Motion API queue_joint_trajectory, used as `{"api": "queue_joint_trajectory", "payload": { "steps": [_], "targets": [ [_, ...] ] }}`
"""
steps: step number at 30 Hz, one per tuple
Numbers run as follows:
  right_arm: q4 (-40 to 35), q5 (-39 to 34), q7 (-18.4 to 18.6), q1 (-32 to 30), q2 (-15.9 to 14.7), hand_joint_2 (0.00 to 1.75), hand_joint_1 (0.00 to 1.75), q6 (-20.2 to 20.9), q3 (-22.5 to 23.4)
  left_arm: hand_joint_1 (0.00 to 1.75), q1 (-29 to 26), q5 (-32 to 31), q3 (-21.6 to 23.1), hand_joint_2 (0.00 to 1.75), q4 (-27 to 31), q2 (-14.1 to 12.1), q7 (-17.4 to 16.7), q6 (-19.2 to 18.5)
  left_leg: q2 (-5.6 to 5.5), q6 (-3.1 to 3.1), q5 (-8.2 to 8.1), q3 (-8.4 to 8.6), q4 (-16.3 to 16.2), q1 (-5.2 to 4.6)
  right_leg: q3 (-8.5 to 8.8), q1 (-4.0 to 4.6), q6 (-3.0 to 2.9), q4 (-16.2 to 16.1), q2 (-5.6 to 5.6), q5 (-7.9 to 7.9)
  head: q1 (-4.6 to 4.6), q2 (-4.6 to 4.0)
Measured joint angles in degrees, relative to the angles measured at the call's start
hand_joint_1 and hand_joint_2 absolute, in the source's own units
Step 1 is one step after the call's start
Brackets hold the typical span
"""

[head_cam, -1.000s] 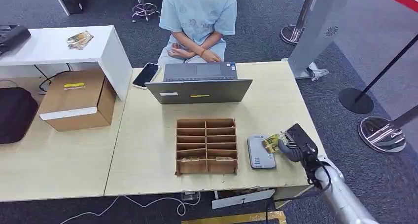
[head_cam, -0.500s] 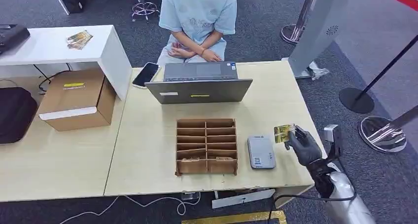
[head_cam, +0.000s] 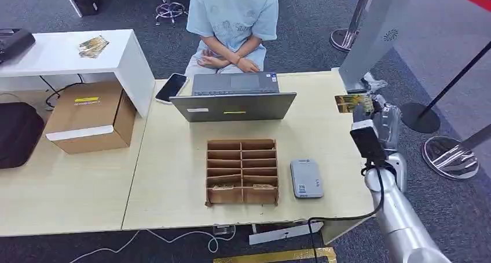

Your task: Pass the card to the sensor for recognition and then transmit it.

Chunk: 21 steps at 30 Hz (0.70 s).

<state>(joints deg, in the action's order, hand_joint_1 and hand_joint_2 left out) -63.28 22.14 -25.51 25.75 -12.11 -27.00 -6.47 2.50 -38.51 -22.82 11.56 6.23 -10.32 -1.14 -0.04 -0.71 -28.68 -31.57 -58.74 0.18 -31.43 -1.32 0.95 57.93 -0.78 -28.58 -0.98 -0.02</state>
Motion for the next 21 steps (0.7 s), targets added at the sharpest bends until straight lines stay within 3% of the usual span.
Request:
{"api": "queue_joint_trajectory", "payload": {
  "steps": [5,7,9,13,15,16,21],
  "targets": [
    [-2.9,1.3,-0.8,0.8,0.8,1.75,1.75,-1.5,-0.7,0.0,0.0,-0.1,0.0,0.0,0.0,0.0,0.0,0.0,-0.01,0.0,0.0,-0.08,0.0,0.0,0.01,0.0,0.0,0.0,-0.01,0.0,0.02,0.0],
    [-3.4,5.7,-2.7,1.7,1.2,1.75,1.75,-6.5,-1.2,0.0,0.0,-0.6,0.0,0.0,0.0,0.0,0.3,-0.1,0.01,0.0,0.01,-0.12,0.0,-0.01,-0.01,-0.01,0.0,0.1,0.02,0.01,0.04,0.0],
    [-4.1,15.7,-3.0,4.3,2.3,1.75,1.75,-11.2,-1.5,0.0,0.1,-1.4,0.0,0.0,0.0,0.0,0.7,-0.2,0.11,0.0,0.01,-0.1,0.0,-0.03,-0.07,-0.03,-0.06,0.1,0.13,0.06,0.0,0.0],
    [-5.7,42.3,-3.9,11.4,6.8,1.75,1.75,-11.6,-0.2,0.0,0.4,-3.1,0.0,0.0,0.0,-0.1,0.6,-0.5,0.12,-0.05,0.08,-0.04,0.0,-0.02,-0.1,-0.01,-0.07,0.1,0.16,0.06,0.02,0.0],
    [-5.2,51.0,-0.8,14.7,8.6,1.75,1.75,-11.6,-0.3,0.0,0.5,-3.4,0.0,0.0,0.0,-0.1,0.6,-0.7,0.08,-0.15,0.14,-0.09,0.0,-0.02,-0.15,-0.02,-0.1,0.2,0.12,0.08,0.0,0.0],
    [-3.4,54.4,2.5,17.4,9.7,1.75,1.75,-11.6,-1.2,0.0,0.6,-3.6,0.0,0.0,0.0,-0.1,0.7,-0.8,0.08,-0.17,0.16,-0.14,0.0,-0.02,-0.21,-0.02,-0.11,0.3,0.13,0.08,0.0,0.0],
    [11.0,62.7,16.5,30.2,12.7,1.75,1.75,-9.8,-11.1,0.0,0.7,-4.3,0.0,0.0,0.0,-0.2,0.7,-1.0,0.11,-0.23,0.3,-0.21,0.0,-0.02,-0.33,-0.02,-0.25,0.4,0.15,0.18,0.0,0.0]
  ]
}}
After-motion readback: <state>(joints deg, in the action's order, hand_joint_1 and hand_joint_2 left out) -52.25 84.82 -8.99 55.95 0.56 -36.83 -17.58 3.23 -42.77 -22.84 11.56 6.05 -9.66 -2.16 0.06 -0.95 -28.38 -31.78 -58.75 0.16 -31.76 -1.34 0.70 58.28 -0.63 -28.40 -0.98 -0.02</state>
